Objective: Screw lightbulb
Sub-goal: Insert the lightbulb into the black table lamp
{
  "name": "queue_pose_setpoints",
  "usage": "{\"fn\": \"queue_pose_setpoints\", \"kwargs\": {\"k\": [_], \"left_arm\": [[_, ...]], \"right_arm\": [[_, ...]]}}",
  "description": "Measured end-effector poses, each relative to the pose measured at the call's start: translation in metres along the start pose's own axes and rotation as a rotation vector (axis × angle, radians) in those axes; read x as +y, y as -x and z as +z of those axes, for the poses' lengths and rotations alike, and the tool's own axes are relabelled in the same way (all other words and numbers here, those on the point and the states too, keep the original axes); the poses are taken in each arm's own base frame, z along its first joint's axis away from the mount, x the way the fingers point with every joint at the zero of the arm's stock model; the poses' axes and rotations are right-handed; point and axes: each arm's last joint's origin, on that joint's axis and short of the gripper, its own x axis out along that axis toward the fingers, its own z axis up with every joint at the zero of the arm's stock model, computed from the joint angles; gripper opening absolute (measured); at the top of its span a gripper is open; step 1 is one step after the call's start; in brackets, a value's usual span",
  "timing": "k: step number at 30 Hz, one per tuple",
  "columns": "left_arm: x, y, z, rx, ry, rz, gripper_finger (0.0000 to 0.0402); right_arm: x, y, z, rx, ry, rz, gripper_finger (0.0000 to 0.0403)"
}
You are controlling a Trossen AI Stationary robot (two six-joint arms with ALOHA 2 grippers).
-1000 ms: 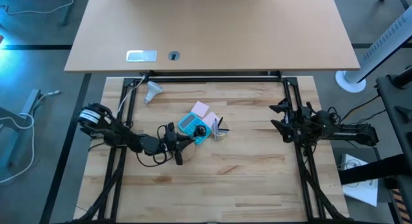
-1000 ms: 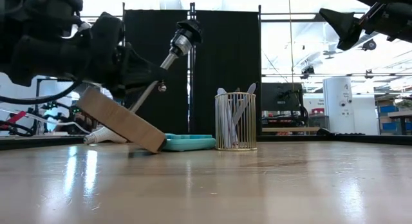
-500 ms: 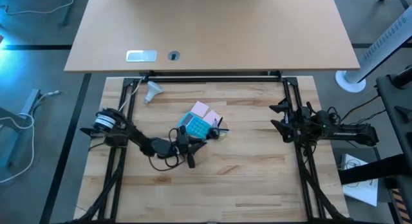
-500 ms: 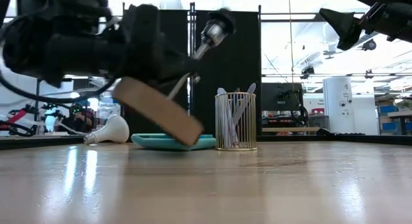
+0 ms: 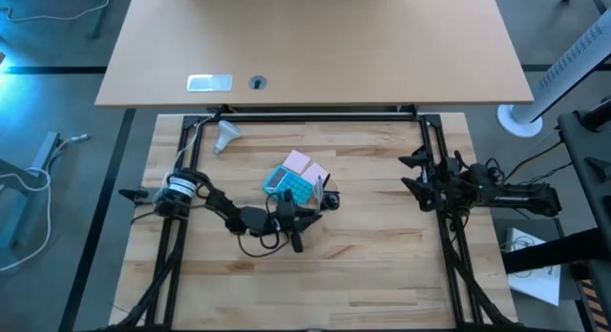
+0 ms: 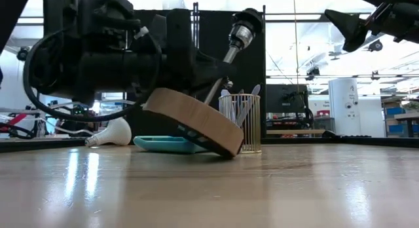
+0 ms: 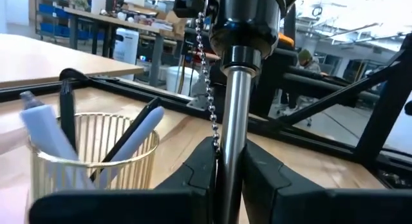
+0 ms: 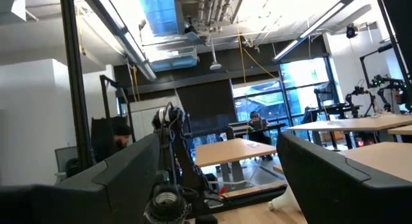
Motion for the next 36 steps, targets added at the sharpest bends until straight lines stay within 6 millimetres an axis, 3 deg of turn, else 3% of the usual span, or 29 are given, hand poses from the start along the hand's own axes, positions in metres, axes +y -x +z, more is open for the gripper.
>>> {"fn": "queue_pose_setpoints", "kwargs": {"k": [8,18,25,30,36], "left_arm": [[0.004,0.020,0.005,0.036,-0.001,-0.010,0.0041],[0.010,0.028,-0.011,0.178,-0.032,-0.010,0.0062],[0.013,0.031,-0.014,0.334,-0.063,0.022,0.0126],[0.007,0.031,0.003,0.381,-0.065,-0.038,0.0183],[0.009,0.043,0.017,0.577,-0.136,-0.027,0.0236]], "right_arm": [[-0.001,0.000,-0.008,0.079,0.004,-0.012,0.0309],[-0.001,0.000,-0.008,0.079,-0.100,-0.016,0.0309],[-0.002,-0.002,-0.013,0.119,-0.060,-0.028,0.0309],[-0.004,-0.005,-0.018,0.160,-0.017,-0.088,0.0309],[-0.007,-0.008,-0.023,0.185,0.007,-0.163,0.0309]]}}
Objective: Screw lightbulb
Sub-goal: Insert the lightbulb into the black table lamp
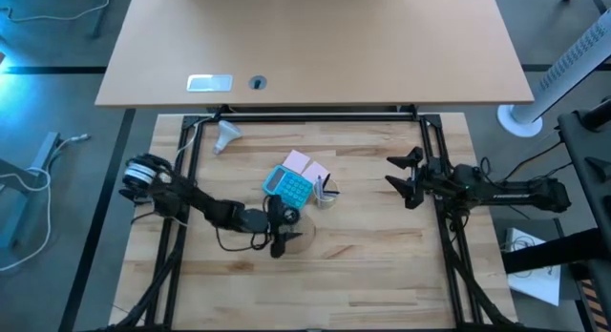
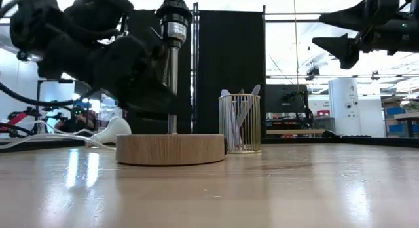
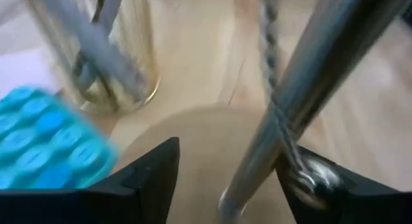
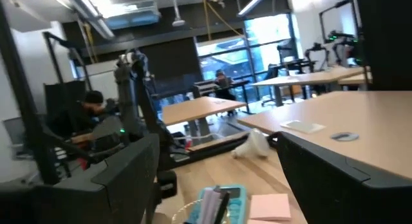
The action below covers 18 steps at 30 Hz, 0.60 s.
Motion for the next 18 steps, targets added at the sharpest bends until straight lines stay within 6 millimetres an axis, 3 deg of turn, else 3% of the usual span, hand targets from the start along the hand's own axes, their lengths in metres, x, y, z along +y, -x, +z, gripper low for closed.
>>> {"fn": "queue_pose_setpoints", "kwargs": {"k": [8,18], "left_arm": [[0.005,0.034,0.016,0.117,-0.039,0.050,0.0249],[0.020,0.088,0.031,0.241,0.076,0.111,0.0249]], "right_arm": [[0.003,-0.010,0.007,0.034,0.049,-0.026,0.0336],[0.015,-0.050,0.043,0.301,0.234,-0.087,0.0346]]}}
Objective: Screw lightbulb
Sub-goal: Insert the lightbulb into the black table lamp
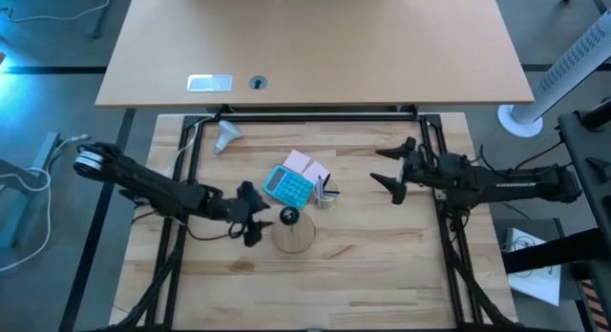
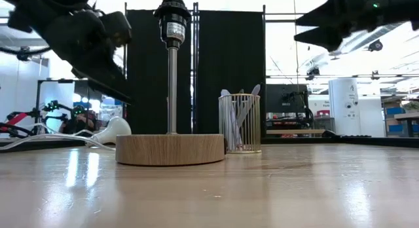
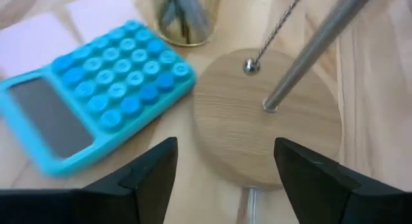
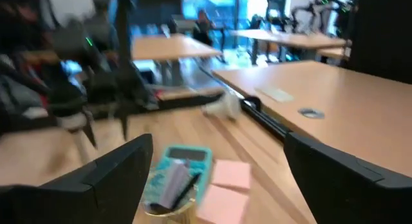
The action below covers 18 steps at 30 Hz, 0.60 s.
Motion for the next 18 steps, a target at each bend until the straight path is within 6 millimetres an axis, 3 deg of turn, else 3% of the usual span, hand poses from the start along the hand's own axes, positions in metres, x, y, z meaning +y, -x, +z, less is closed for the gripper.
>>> {"fn": "queue_pose_setpoints", "kwargs": {"k": [11,18], "left_arm": [[0.062,0.042,0.010,-0.019,0.421,0.285,0.0249],[0.098,0.053,0.043,-0.076,0.449,0.398,0.0256]], "right_arm": [[0.009,-0.036,0.039,0.081,0.011,-0.021,0.0346],[0.014,-0.049,0.072,0.069,-0.119,0.021,0.0346]]}}
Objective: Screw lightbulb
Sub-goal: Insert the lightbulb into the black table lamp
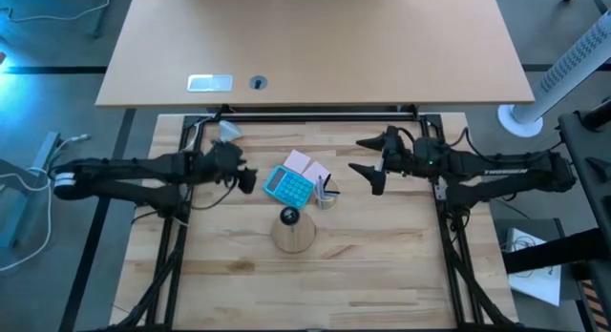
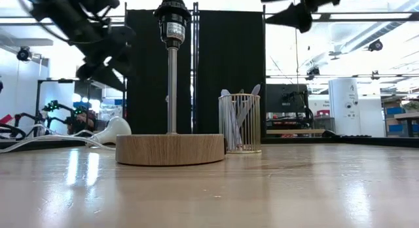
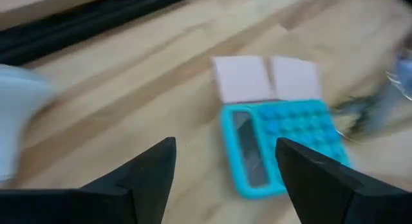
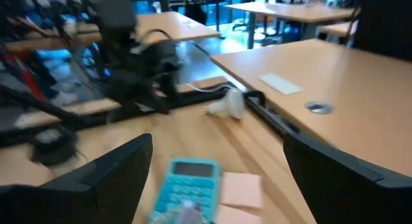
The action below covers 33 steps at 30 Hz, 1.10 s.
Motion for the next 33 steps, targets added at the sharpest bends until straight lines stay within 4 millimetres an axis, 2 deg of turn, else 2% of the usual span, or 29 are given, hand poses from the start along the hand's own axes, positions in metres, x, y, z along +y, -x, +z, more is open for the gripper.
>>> {"fn": "queue_pose_setpoints", "kwargs": {"k": [5,11,14,18,25,33], "left_arm": [[0.023,-0.008,0.023,0.197,-0.042,0.118,0.0275],[0.047,-0.015,0.043,0.366,0.001,0.298,0.0309],[0.056,-0.021,0.054,0.416,0.039,0.357,0.0312],[0.070,-0.035,0.060,0.500,0.079,0.425,0.0307],[0.083,-0.065,0.054,0.487,0.039,0.420,0.0299],[0.096,-0.080,0.028,0.433,0.026,0.494,0.0300]], "right_arm": [[0.007,0.004,0.015,0.105,-0.053,0.118,0.0346],[0.022,0.008,0.011,0.144,-0.030,0.167,0.0346],[0.026,0.010,0.009,0.159,-0.017,0.175,0.0346],[0.032,0.011,0.003,0.211,-0.010,0.188,0.0346],[0.056,0.018,-0.012,0.233,0.096,0.158,0.0346],[0.087,0.040,-0.023,0.215,0.142,0.163,0.0346]]}}
